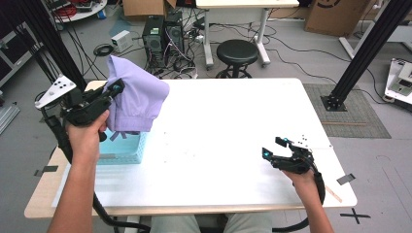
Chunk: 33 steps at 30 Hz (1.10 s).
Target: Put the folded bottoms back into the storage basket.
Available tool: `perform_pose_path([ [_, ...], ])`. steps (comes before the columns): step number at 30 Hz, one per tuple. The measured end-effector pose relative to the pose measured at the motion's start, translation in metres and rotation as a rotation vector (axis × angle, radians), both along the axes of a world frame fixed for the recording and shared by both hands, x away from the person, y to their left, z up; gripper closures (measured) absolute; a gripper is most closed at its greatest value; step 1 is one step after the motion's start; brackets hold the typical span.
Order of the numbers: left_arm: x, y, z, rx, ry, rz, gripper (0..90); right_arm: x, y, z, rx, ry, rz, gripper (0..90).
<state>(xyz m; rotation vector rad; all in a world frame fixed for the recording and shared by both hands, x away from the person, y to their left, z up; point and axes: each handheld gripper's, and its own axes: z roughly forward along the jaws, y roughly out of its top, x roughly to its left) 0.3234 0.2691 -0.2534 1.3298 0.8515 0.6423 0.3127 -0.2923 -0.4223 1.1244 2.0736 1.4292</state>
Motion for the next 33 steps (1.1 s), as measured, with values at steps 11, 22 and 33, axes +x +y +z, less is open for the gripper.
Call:
perform_pose_path([
  [11, 0.004, 0.017, -0.012, -0.049, 0.027, 0.057, 85.8, 0.000, 0.000, -0.001, -0.003, -0.001, -0.001, 24.6],
  [22, 0.026, 0.056, -0.056, -0.014, 0.181, 0.385, 59.3, 0.000, 0.001, -0.002, -0.009, 0.004, 0.001, 24.6],
  [33, 0.013, 0.070, -0.060, 0.080, 0.129, 0.440, 36.4, 0.000, 0.005, -0.003, -0.024, 0.003, 0.008, 24.6],
])
